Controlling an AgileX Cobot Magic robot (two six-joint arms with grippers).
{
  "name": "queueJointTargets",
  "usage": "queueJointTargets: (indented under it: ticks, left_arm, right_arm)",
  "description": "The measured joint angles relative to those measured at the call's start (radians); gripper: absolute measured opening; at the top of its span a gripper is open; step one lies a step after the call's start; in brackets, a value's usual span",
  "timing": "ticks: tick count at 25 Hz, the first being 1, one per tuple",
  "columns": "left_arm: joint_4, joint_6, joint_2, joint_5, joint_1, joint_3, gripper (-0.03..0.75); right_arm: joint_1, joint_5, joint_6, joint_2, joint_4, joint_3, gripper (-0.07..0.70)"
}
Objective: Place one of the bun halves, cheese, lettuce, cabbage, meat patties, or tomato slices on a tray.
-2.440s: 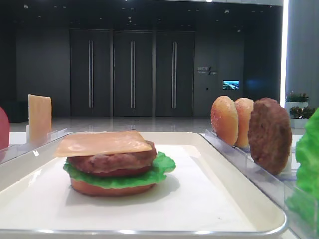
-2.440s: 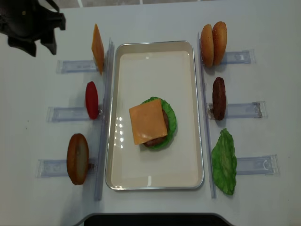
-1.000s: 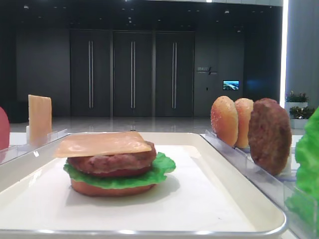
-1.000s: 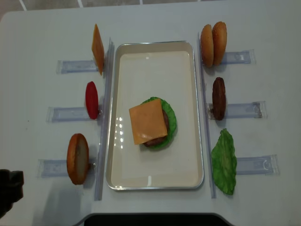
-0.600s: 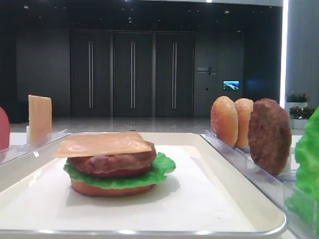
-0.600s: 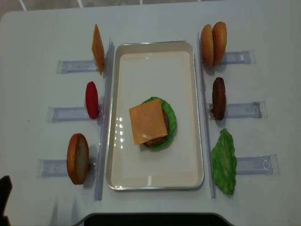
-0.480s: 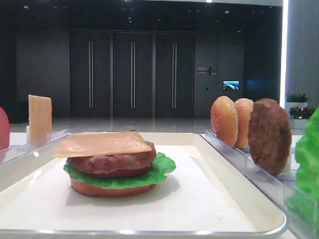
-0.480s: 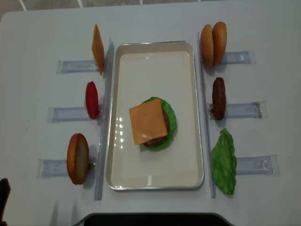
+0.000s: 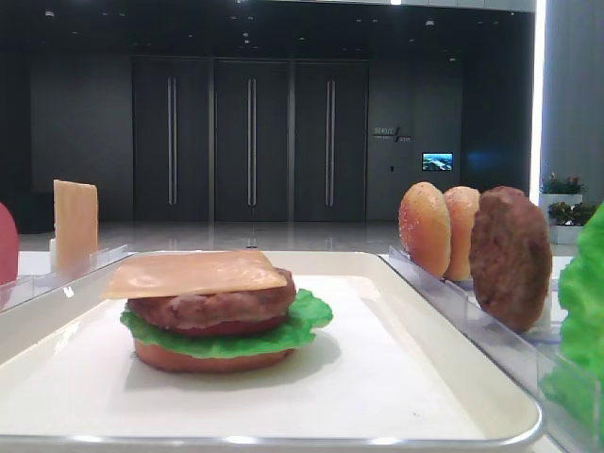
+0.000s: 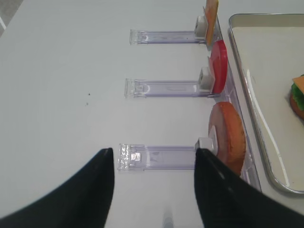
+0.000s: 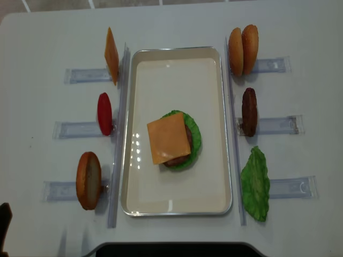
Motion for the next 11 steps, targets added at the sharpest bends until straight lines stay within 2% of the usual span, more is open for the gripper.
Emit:
queueJointTargets:
  ticks: [11]
  left_arm:
    - [-0.001,0.000,0.000,0.000,0.000,0.000,0.382]
  right_arm:
    - [0.000,0.000,0.000,0.000,0.000,0.000,0.349]
